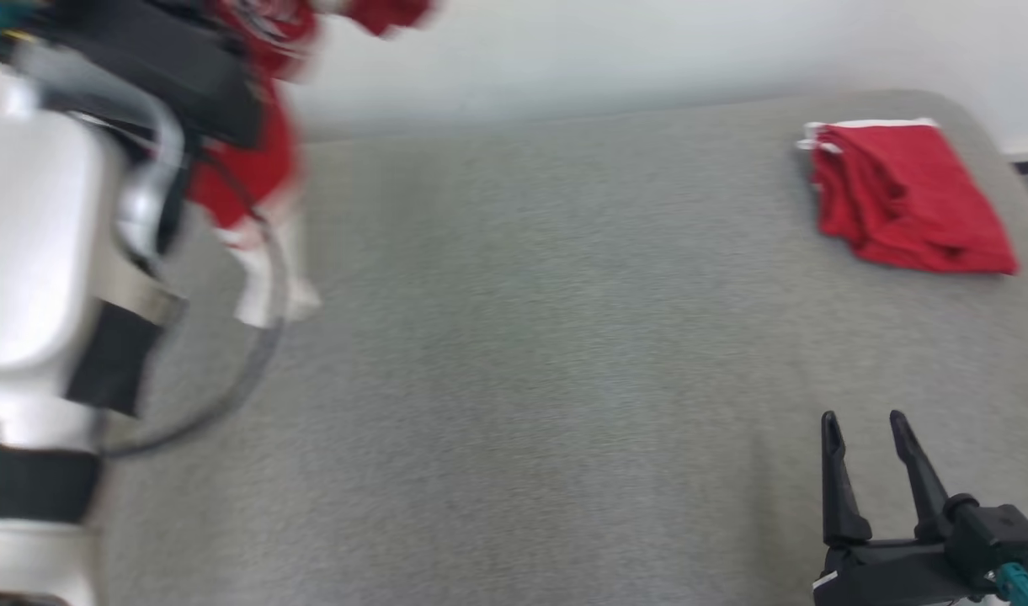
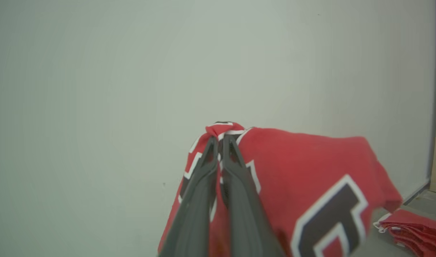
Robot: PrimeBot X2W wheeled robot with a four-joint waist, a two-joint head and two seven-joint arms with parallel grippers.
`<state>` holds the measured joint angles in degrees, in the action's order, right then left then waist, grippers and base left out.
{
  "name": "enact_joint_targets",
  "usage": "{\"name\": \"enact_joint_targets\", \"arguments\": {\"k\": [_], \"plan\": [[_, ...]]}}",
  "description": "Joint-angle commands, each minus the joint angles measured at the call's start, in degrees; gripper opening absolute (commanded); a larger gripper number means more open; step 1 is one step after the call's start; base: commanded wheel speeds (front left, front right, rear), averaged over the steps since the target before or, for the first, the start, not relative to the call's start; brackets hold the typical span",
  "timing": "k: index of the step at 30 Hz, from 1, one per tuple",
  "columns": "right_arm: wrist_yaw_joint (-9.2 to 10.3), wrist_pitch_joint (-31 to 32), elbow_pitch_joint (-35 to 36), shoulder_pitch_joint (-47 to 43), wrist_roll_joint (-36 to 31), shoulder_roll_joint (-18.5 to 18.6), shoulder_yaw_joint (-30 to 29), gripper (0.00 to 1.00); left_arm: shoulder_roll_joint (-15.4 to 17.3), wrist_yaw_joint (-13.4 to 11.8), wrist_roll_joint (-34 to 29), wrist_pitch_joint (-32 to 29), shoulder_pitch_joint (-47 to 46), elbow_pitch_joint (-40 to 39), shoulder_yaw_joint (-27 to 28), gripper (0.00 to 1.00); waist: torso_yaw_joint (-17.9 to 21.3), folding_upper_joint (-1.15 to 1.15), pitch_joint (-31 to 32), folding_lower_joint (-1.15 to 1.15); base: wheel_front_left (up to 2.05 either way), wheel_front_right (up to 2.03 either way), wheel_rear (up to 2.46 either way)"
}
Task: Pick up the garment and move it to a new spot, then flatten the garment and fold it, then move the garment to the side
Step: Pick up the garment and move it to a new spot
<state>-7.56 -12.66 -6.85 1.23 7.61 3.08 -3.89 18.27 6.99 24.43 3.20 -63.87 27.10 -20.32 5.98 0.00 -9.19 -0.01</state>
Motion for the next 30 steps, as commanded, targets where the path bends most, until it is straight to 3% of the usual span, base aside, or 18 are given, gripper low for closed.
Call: {"name": "enact_joint_targets", "arguments": {"k": [1,6,12,21,27,28,29,30], "plan": [[0.13,-0.5,-0.6,-0.4,0.6,-0.1,0.2,1.00,-1.4,-0.5,0.4,-0.9,2.1,-2.0,-0.9,0.00,4.9,0.00,2.7,0.01,0.00,0.00,0.00],[0.13,-1.3,-2.3,-0.5,1.1,-0.2,0.7,1.00,-5.1,-2.3,1.9,-3.2,7.4,-8.4,-3.2,0.00,8.3,0.00,3.1,0.01,0.00,0.00,0.00],[0.13,-1.9,-3.4,-0.7,1.6,-0.2,0.9,1.00,-7.1,-4.7,3.5,-3.3,16.1,-12.1,-4.3,0.00,10.8,0.00,3.0,0.01,0.00,0.00,0.00],[0.13,-2.2,-4.5,-0.4,1.9,-0.2,1.5,1.00,-5.2,-7.6,4.8,-0.3,30.8,-9.2,-4.2,0.00,11.4,0.00,2.0,0.01,0.00,0.00,0.00],[0.13,-2.4,-5.7,0.4,2.3,-0.2,1.7,1.00,-4.5,-7.2,8.1,2.4,38.7,-4.0,-2.4,0.00,10.4,0.00,1.9,0.01,0.00,0.00,0.00],[0.13,-2.5,-5.9,0.5,2.4,-0.2,1.9,1.00,-4.4,-7.0,8.2,2.9,39.4,-3.4,-2.3,0.31,10.1,0.00,2.0,0.01,0.00,0.00,0.00],[0.13,-2.5,-6.1,0.6,2.3,-0.2,2.1,1.00,-4.4,-7.0,8.1,3.3,39.9,-2.8,-2.7,1.00,9.7,0.00,2.1,0.01,0.00,0.00,0.00],[0.13,-2.5,-6.2,0.6,2.4,-0.2,2.3,1.00,-4.4,-6.8,7.8,3.8,40.1,-2.6,-2.8,1.00,9.4,0.00,2.3,0.01,0.00,0.00,0.00]]}}
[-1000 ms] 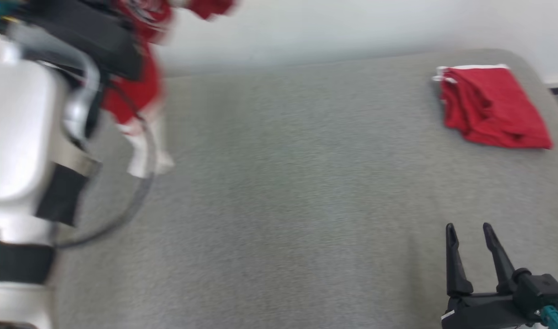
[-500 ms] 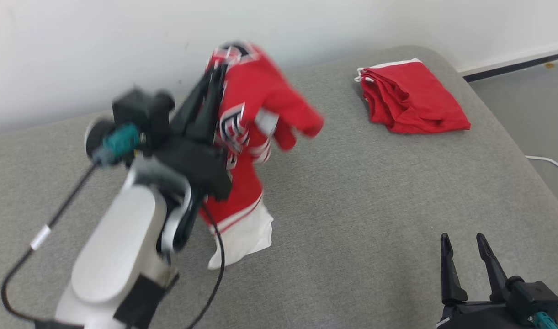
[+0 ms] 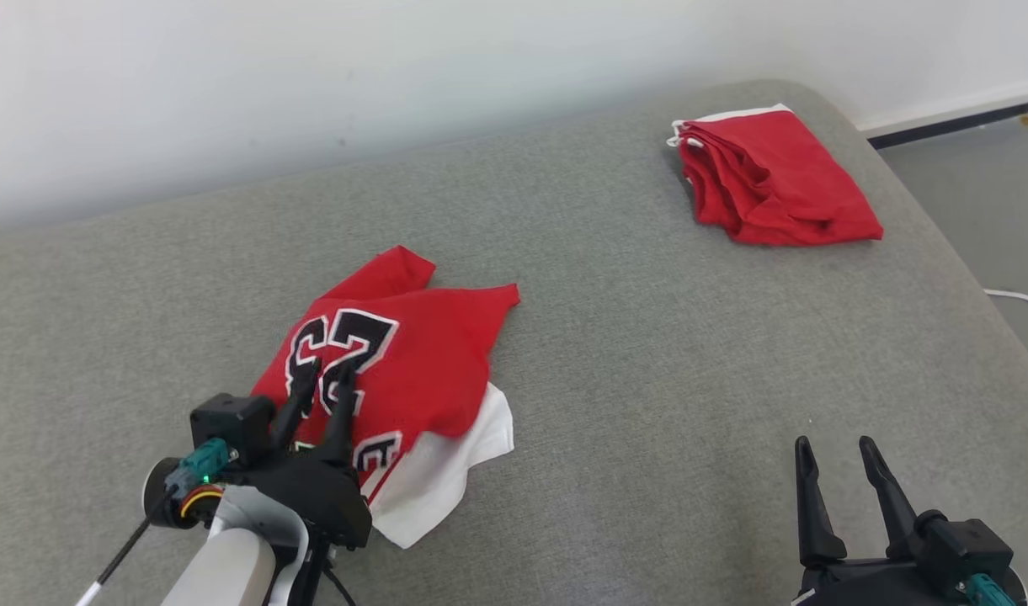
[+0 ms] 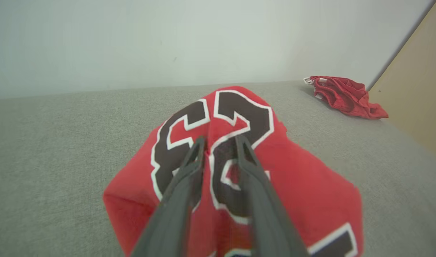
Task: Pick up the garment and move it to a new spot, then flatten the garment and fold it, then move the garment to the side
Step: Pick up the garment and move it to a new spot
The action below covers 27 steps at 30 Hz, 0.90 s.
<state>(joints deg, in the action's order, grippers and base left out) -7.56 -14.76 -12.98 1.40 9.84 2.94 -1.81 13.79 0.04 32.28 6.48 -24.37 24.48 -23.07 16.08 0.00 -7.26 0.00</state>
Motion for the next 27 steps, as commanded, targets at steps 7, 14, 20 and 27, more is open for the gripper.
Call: {"name": "enact_joint_targets", "arguments": {"k": [7,14,20,27], "plan": [[0.13,-0.4,0.2,-0.7,-0.7,0.0,-0.1,1.00,-0.5,0.4,-2.1,6.3,0.0,-2.1,-0.3,1.00,-4.2,0.00,4.2,0.00,0.00,0.00,0.00],[0.13,-0.4,2.6,-2.2,-0.6,-0.1,-0.1,1.00,2.1,-1.9,-5.2,8.3,3.4,-7.8,1.2,1.00,-7.8,0.00,7.6,0.00,0.00,0.00,0.00],[0.13,-0.3,4.6,-3.6,-0.6,-0.1,-0.2,1.00,4.4,-3.5,-5.4,8.7,9.5,-13.2,4.5,1.00,-11.9,0.00,8.9,0.00,0.00,0.00,0.00],[0.13,0.4,5.8,-4.6,-1.0,-0.1,-0.4,1.00,4.9,-4.1,-6.6,8.7,15.4,-17.5,8.3,1.00,-15.2,0.00,9.6,0.00,0.00,0.00,0.00]]}}
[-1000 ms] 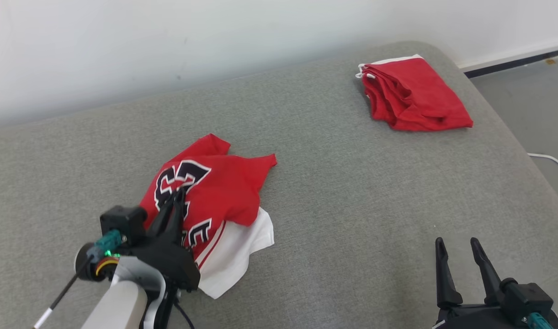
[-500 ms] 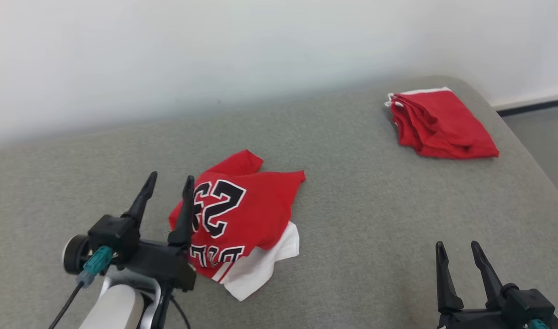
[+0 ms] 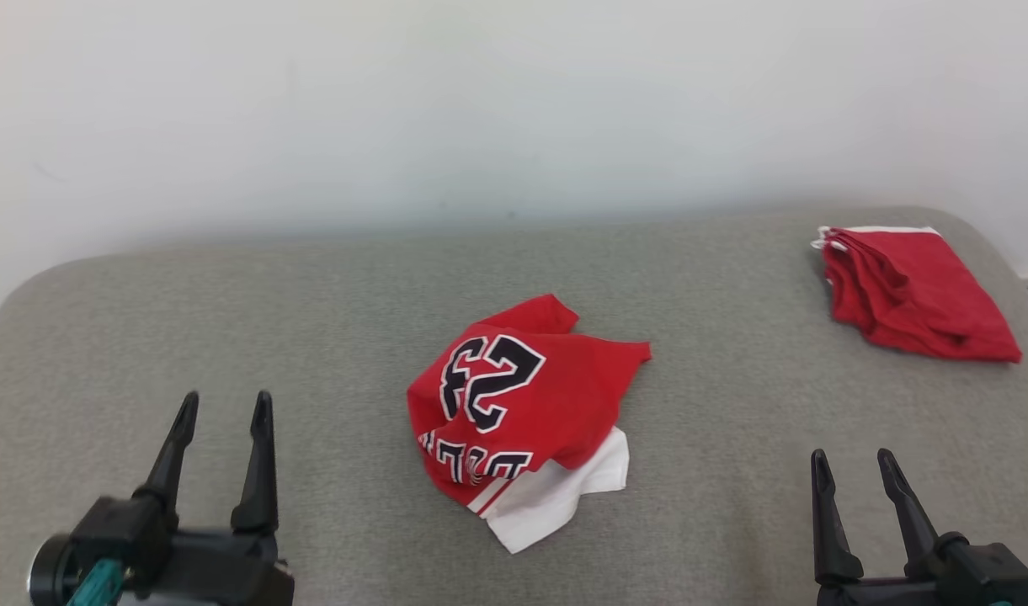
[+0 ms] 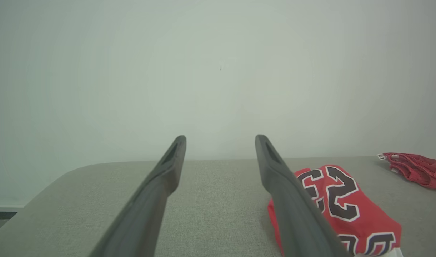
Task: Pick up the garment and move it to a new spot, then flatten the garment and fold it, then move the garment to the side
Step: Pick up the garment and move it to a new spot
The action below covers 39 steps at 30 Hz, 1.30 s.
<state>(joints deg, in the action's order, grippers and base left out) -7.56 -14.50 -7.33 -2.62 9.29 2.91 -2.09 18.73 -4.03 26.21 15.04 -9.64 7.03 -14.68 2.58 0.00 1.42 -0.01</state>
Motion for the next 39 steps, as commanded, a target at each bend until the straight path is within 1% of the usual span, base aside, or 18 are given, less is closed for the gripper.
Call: {"name": "enact_joint_targets", "arguments": {"k": [1,6,11,16,23,30,39], "plan": [[0.13,0.1,0.3,-0.8,-0.4,0.0,-0.1,1.00,-0.1,0.1,-0.8,0.2,1.8,-0.5,0.6,1.00,-2.2,0.00,1.1,0.01,0.00,0.00,0.00],[0.13,0.5,0.6,-1.4,-0.2,0.0,-0.2,1.00,-0.5,1.2,-2.0,0.2,5.9,-2.6,2.9,1.00,-4.2,0.00,1.7,0.01,0.00,0.00,0.00],[0.13,0.7,0.5,-2.0,0.1,0.0,-0.1,1.00,-1.0,2.5,-3.4,0.2,9.0,-3.5,5.0,1.00,-5.3,0.00,2.2,0.01,0.00,0.00,0.00],[0.13,0.7,0.5,-2.1,0.1,0.0,-0.2,1.00,-1.5,4.5,-4.5,0.2,11.1,-3.2,6.8,1.00,-5.7,0.00,2.4,0.01,0.00,0.00,0.00],[0.13,1.0,0.0,-2.5,0.5,0.0,0.2,1.00,-3.1,5.9,-5.0,0.2,12.9,-2.8,9.0,1.00,-5.9,0.00,2.3,0.01,0.00,0.00,0.00],[0.13,1.0,-0.5,-2.6,0.5,0.0,0.5,1.00,-4.9,6.4,-6.6,0.2,14.1,-2.5,10.4,1.00,-5.6,0.00,2.0,0.01,0.00,0.00,0.00],[0.13,1.1,-1.0,-2.4,0.5,0.0,0.6,1.00,-6.3,7.8,-8.1,0.2,14.0,-1.8,11.6,1.00,-5.4,0.00,1.7,0.01,0.00,0.00,0.00]]}}
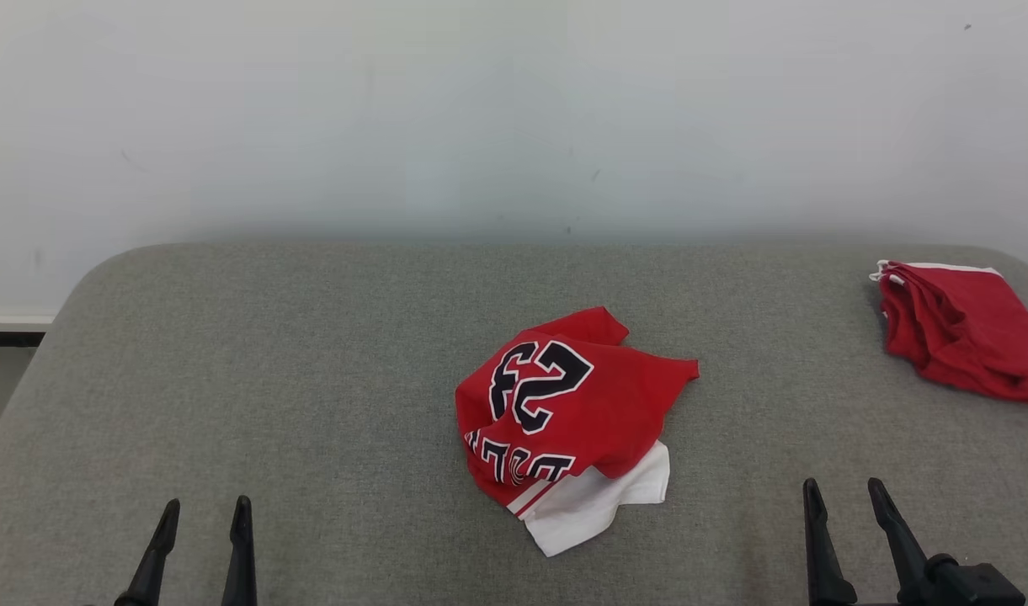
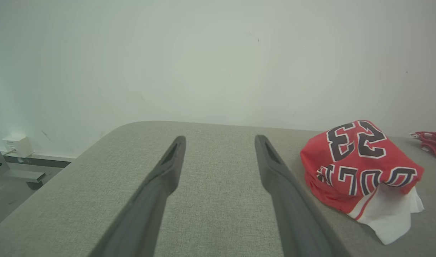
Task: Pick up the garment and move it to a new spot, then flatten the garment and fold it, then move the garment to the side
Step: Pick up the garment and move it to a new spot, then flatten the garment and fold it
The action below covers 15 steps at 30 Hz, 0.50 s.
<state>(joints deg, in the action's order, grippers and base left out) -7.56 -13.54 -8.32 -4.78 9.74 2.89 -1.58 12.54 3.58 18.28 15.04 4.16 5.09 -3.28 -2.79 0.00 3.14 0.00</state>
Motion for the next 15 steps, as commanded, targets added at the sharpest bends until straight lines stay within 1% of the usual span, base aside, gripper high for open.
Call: {"name": "enact_joint_targets", "arguments": {"k": [1,15], "plan": [[0.13,0.1,-0.1,-0.2,0.0,0.0,0.1,1.00,-0.3,0.4,-0.3,0.2,0.2,0.2,0.4,1.00,0.0,0.00,0.0,0.00,0.00,0.00,0.00],[0.14,0.2,-0.6,0.0,0.0,0.0,0.2,1.00,-1.7,1.4,-2.0,0.2,0.2,0.9,2.2,1.00,0.1,0.00,0.0,0.00,0.00,0.00,0.00]]}}
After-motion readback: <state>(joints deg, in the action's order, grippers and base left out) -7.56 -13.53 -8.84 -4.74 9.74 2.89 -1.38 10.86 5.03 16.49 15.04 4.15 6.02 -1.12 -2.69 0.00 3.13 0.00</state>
